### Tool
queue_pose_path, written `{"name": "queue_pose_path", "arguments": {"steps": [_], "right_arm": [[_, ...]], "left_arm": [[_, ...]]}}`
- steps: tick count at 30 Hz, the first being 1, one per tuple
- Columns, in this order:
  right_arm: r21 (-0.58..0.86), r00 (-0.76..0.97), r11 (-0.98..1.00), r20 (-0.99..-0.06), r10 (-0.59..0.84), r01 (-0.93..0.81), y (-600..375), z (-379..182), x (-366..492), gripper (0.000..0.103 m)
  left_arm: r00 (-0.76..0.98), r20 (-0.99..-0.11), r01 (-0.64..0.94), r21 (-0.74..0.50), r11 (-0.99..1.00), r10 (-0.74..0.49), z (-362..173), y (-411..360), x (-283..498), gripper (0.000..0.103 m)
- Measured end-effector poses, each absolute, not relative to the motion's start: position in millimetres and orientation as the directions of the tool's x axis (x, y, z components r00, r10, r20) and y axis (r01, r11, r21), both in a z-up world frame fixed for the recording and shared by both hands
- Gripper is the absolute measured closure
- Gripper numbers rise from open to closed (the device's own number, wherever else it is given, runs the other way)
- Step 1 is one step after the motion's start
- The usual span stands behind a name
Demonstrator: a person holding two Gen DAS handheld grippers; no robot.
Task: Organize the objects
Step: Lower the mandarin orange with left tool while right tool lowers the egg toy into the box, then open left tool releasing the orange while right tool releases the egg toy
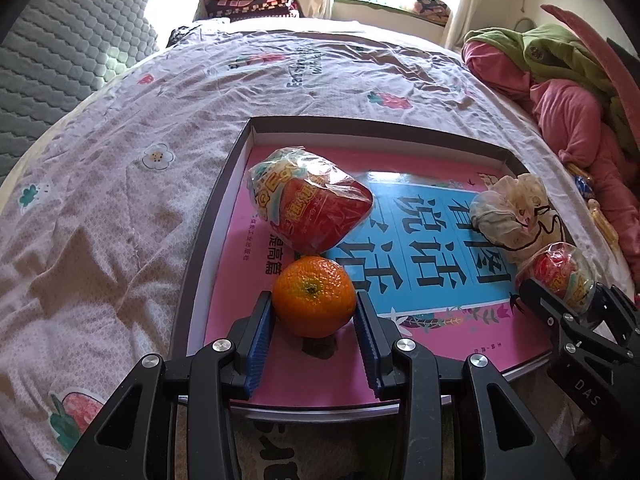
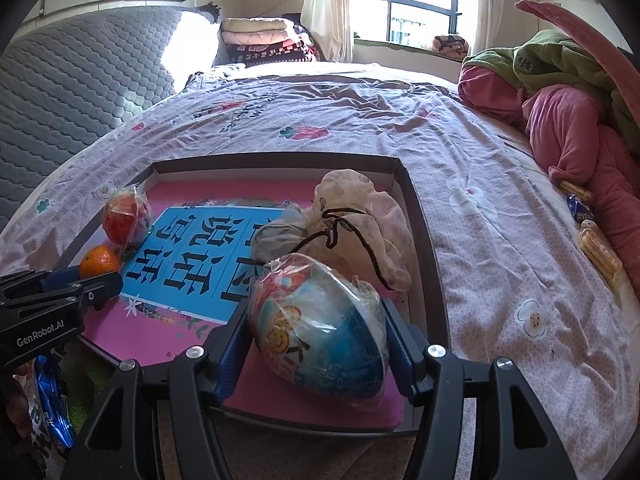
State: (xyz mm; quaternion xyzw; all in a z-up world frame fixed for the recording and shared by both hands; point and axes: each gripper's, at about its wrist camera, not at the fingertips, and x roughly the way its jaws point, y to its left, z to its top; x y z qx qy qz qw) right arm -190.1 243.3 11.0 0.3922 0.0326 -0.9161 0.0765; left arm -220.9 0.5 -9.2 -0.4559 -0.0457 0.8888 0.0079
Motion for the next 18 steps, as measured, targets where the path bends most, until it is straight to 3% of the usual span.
{"name": "queue_pose_path", "arguments": {"steps": [18], "right_arm": [[-0.011, -0.68, -0.984, -0.724, -0.114, 0.177, 243.0, 15.3, -184.9, 0.034]], "left_arm": [[-0.59, -0.805, 0.019, -0.089, -0.996, 0.061, -3.8, 4.7, -214.6, 0.062]]}}
